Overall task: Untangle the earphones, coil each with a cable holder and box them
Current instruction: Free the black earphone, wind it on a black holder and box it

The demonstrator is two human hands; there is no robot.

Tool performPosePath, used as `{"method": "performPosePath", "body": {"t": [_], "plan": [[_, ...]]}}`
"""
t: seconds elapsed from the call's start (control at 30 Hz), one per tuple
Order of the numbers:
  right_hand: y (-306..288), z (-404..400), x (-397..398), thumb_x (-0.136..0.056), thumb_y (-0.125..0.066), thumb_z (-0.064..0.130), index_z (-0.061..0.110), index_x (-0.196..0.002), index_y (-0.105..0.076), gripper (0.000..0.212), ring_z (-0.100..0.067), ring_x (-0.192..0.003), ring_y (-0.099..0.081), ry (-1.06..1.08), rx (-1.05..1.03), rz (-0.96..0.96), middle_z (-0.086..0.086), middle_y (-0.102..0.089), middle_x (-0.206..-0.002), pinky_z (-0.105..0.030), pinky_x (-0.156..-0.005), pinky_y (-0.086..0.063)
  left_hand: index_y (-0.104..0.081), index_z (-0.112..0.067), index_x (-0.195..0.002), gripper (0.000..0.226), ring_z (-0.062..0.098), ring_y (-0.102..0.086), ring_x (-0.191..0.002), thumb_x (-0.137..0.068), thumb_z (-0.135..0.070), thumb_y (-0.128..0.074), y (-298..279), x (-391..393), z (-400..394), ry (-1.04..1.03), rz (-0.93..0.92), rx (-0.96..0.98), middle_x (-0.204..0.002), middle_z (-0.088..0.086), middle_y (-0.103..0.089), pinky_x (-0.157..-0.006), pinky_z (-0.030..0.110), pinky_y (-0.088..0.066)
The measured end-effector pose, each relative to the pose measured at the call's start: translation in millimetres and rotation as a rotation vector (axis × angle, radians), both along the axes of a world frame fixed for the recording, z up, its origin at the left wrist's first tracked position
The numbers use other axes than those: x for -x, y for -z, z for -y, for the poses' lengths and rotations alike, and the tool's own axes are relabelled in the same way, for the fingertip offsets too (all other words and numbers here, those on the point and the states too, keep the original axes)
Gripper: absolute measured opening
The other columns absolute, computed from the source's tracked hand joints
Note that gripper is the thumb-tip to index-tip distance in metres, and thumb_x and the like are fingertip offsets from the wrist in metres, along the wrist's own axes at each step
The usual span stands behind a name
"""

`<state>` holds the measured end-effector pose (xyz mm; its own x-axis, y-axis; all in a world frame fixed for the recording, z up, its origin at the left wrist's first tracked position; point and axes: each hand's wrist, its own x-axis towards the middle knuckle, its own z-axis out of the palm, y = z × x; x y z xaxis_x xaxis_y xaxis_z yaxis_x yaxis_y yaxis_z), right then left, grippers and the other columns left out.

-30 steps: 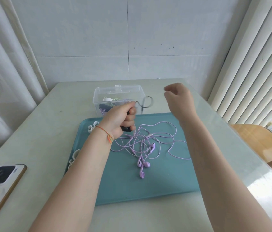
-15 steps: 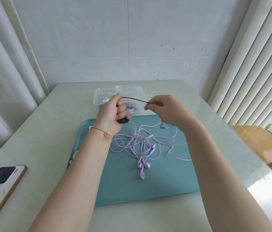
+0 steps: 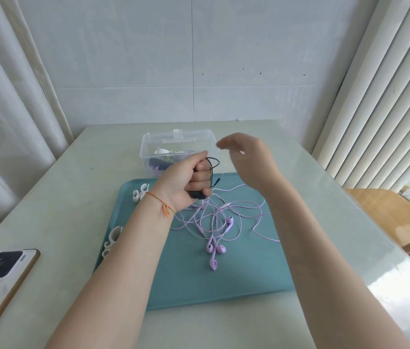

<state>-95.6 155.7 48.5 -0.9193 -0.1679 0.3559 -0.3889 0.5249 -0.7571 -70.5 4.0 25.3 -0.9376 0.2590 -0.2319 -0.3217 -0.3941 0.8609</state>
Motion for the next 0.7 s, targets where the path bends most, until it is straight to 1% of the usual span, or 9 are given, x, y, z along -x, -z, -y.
{"method": "performPosePath", "body": {"t": [0.07,0.1,0.2,0.3,0.43,0.5,0.57,0.63,0.7], "plan": [[-1,8,-5,-0.088,-0.044,-0.002,0.018,-0.099,-0.068,0.034,-0.011,-0.096,-0.064,-0.148,0.046,0.062,0.005,-0.071,-0.100,-0.018,-0.083,-0.048,-0.035,-0.022,-0.053,0.050,0.010,-0.006,-0.037,-0.101,-0.038,-0.041,-4,-4,-2,0.048,-0.023,-0.066,-0.040,-0.010,-0.015,-0.040,0.019,-0.031],[0,10,-6,-0.088,-0.047,0.000,0.019,-0.098,-0.068,0.030,-0.014,-0.093,-0.065,-0.180,0.048,0.075,0.005,-0.072,-0.097,-0.023,-0.081,-0.050,-0.035,-0.022,-0.053,0.050,0.009,-0.006,-0.036,-0.100,-0.039,-0.042,-5,-5,-3,0.058,-0.035,-0.092,-0.039,-0.010,-0.015,-0.040,0.018,-0.030],[0,10,-6,-0.089,-0.055,0.006,0.021,-0.093,-0.068,0.021,-0.020,-0.082,-0.066,-0.174,0.063,0.057,-0.003,-0.072,-0.089,-0.033,-0.078,-0.051,-0.034,-0.022,-0.053,0.047,0.009,-0.006,-0.035,-0.098,-0.035,-0.044,-8,-7,0,0.068,-0.069,-0.161,-0.042,-0.009,-0.011,-0.040,0.018,-0.029],[-4,7,-7,-0.092,-0.056,0.008,0.017,-0.090,-0.070,0.017,-0.012,-0.067,-0.058,-0.184,0.116,0.042,-0.007,-0.067,-0.074,-0.026,-0.070,-0.048,-0.036,-0.022,-0.052,0.041,0.011,-0.004,-0.038,-0.092,-0.031,-0.044,-10,-8,5,0.128,-0.112,-0.235,-0.046,-0.008,-0.007,-0.040,0.018,-0.030],[-5,9,-10,-0.092,-0.051,0.006,0.014,-0.096,-0.072,0.023,-0.010,-0.058,-0.053,-0.178,0.141,0.045,0.001,-0.061,-0.067,-0.021,-0.063,-0.045,-0.042,-0.020,-0.054,0.038,0.011,-0.007,-0.038,-0.091,-0.030,-0.039,-9,-7,7,0.232,-0.135,-0.355,-0.045,-0.009,-0.010,-0.042,0.019,-0.033],[-6,10,-13,-0.092,-0.049,0.006,0.012,-0.095,-0.073,0.025,-0.011,-0.048,-0.048,-0.154,0.114,0.074,0.000,-0.057,-0.057,-0.018,-0.050,-0.041,-0.047,-0.018,-0.061,0.036,0.011,-0.012,-0.038,-0.093,-0.028,-0.036,-7,-6,7,0.294,-0.153,-0.477,-0.047,-0.008,-0.015,-0.047,0.022,-0.036],[-5,10,-16,-0.090,-0.045,0.004,0.009,-0.084,-0.069,0.026,-0.011,-0.038,-0.039,-0.150,0.020,0.135,-0.004,-0.049,-0.047,-0.018,-0.041,-0.033,-0.050,-0.015,-0.070,0.032,0.011,-0.017,-0.040,-0.096,-0.026,-0.034,-6,-4,5,0.292,-0.180,-0.576,-0.050,-0.007,-0.019,-0.054,0.023,-0.041],[-4,9,-18,-0.087,-0.042,0.005,0.002,-0.076,-0.062,0.023,-0.014,-0.037,-0.036,-0.165,-0.095,0.223,-0.010,-0.048,-0.047,-0.021,-0.043,-0.030,-0.052,-0.014,-0.077,0.032,0.010,-0.025,-0.042,-0.101,-0.025,-0.032,-7,-2,3,0.199,-0.203,-0.610,-0.052,-0.006,-0.026,-0.064,0.024,-0.047],[-3,9,-18,-0.090,-0.046,0.013,0.004,-0.070,-0.058,0.026,-0.018,-0.038,-0.038,-0.181,-0.167,0.311,-0.011,-0.049,-0.048,-0.022,-0.045,-0.032,-0.053,-0.014,-0.084,0.032,0.010,-0.038,-0.047,-0.104,-0.026,-0.031,-8,-2,0,0.052,-0.232,-0.584,-0.056,-0.005,-0.037,-0.078,0.028,-0.052]]}}
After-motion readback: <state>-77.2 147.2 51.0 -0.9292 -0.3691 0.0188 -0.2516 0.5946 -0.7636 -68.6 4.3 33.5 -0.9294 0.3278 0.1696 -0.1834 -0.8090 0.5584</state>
